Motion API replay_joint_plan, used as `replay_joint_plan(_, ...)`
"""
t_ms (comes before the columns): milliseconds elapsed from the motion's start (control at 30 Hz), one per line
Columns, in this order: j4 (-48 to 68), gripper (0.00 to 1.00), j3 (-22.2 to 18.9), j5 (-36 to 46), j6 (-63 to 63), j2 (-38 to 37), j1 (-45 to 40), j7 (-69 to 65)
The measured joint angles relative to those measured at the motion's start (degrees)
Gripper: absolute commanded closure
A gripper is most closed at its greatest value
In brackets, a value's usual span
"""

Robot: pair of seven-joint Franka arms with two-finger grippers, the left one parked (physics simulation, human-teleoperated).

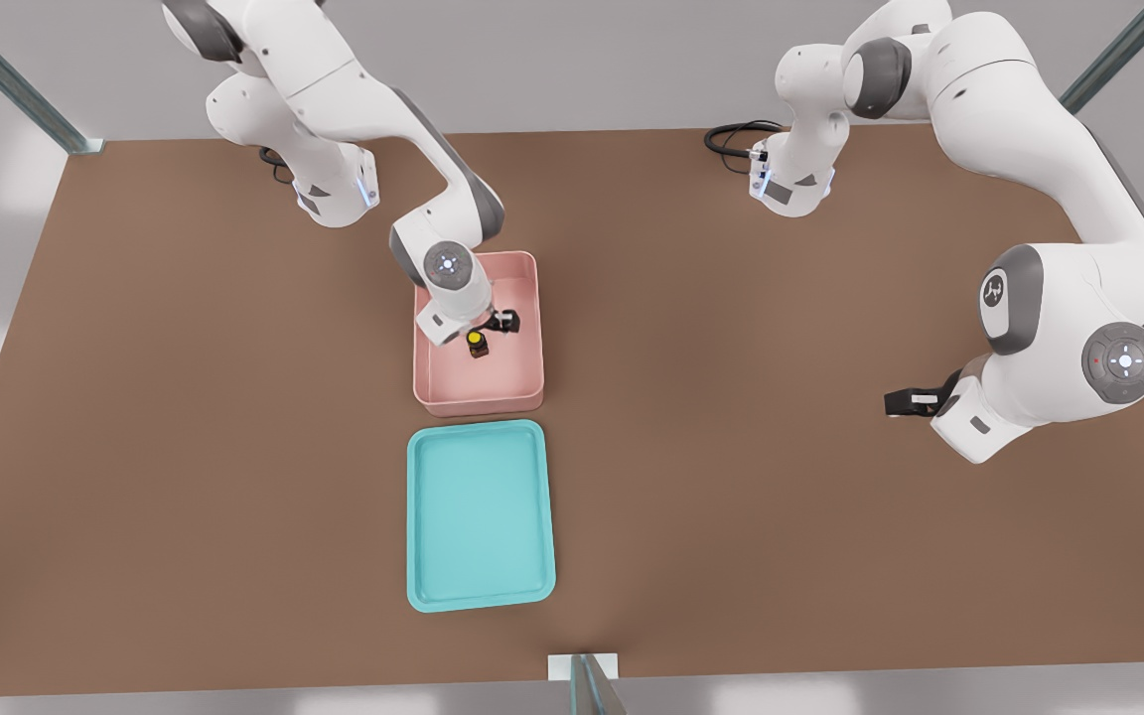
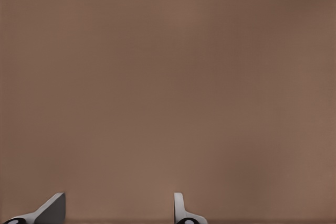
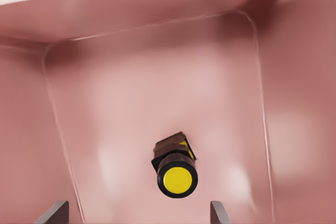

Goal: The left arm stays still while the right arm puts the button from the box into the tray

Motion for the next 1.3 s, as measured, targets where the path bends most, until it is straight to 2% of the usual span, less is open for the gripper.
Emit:
replay_joint_plan(367,-2.2,0.0,-0.6,-1.6,5.6,2.7,-2.0,7.7)
replay_joint_plan(667,-1.8,0.0,-0.2,-1.1,8.4,4.6,0.4,11.7)
replay_joint_plan(1300,-5.6,0.0,-0.6,-1.5,9.1,2.5,-0.7,16.0)
